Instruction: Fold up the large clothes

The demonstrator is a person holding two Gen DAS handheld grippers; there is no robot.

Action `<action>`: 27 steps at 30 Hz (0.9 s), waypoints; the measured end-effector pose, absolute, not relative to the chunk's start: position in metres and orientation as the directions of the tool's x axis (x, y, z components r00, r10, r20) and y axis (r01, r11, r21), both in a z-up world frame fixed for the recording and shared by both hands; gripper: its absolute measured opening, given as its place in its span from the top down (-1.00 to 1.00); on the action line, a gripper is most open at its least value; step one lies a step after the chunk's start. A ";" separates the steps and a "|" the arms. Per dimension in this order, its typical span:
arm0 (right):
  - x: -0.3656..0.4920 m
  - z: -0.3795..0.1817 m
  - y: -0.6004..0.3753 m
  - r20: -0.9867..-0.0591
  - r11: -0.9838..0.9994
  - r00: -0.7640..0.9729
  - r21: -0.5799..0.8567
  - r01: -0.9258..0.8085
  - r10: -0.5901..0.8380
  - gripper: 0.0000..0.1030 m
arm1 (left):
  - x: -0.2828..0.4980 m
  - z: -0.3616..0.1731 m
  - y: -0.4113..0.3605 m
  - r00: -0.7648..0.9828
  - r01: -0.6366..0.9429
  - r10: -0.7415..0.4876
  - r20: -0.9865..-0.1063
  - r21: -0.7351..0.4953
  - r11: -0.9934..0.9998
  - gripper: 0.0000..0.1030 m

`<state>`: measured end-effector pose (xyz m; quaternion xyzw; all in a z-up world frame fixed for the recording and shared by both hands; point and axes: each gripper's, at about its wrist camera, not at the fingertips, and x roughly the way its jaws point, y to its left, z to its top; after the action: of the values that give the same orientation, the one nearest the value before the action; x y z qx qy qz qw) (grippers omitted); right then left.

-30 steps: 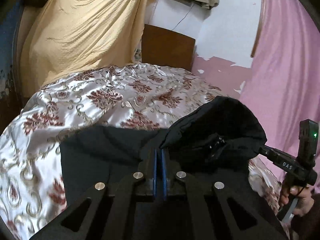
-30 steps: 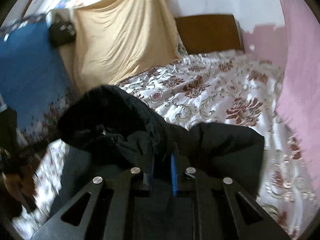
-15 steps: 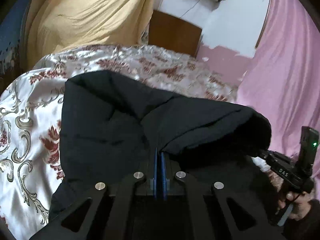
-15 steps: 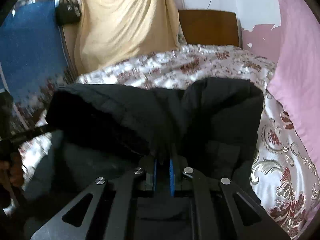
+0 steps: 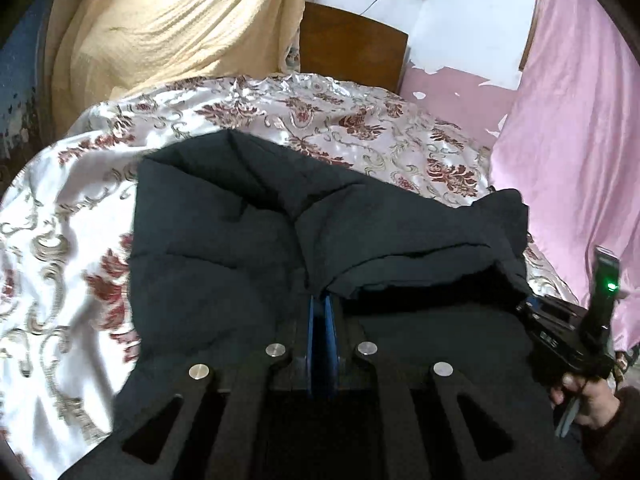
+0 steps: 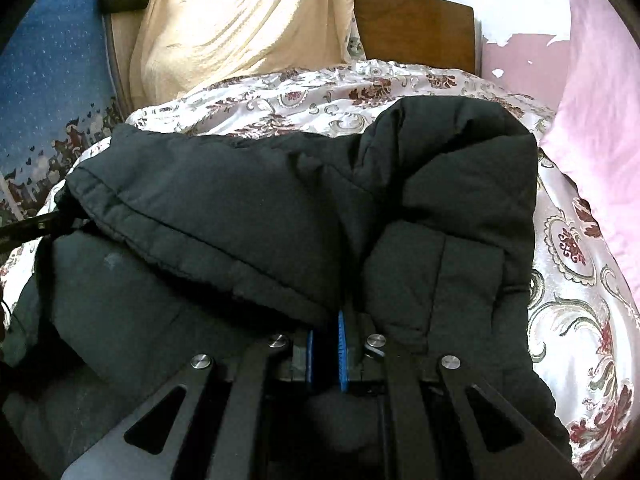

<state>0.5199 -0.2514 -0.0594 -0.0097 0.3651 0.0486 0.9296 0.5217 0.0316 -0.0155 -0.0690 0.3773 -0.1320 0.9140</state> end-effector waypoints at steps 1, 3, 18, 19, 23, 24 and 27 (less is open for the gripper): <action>0.518 -0.060 -0.251 -0.676 0.995 0.732 0.018 -0.097 0.083 0.84 | 0.517 -0.009 0.033 0.675 0.211 -0.315 -0.667 -0.235 0.949 0.81; 0.517 -0.059 -0.250 -0.670 0.995 0.737 0.016 -0.098 0.083 0.84 | 0.508 0.004 0.034 0.674 0.260 -0.360 -0.645 -0.249 0.933 0.79; 0.514 -0.055 -0.243 -0.677 0.994 0.732 -0.015 -0.113 0.073 0.82 | 0.591 -0.016 -0.032 0.588 0.283 -0.348 -0.730 -0.218 0.934 0.34; 0.513 -0.053 -0.244 -0.677 0.993 0.732 -0.012 -0.117 0.078 0.81 | 0.589 -0.020 -0.031 0.591 0.284 -0.354 -0.725 -0.224 0.932 0.34; 0.500 -0.032 -0.256 -0.671 0.989 0.727 0.091 -0.116 0.147 0.76 | 0.585 -0.029 -0.028 0.593 0.291 -0.365 -0.718 -0.231 0.928 0.35; 0.495 -0.023 -0.262 -0.659 0.987 0.735 0.118 -0.111 0.162 0.76 | 0.584 -0.030 -0.029 0.596 0.297 -0.362 -0.717 -0.222 0.929 0.35; 0.484 0.003 -0.268 -0.598 0.984 0.783 0.141 -0.110 0.173 0.51 | 0.582 -0.031 -0.030 0.604 0.304 -0.356 -0.713 -0.207 0.930 0.35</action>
<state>0.4840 -0.2685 0.0033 0.0491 0.3210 0.0749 0.9428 0.5825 -0.0302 -0.0308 -0.0320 0.4049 -0.1843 0.8950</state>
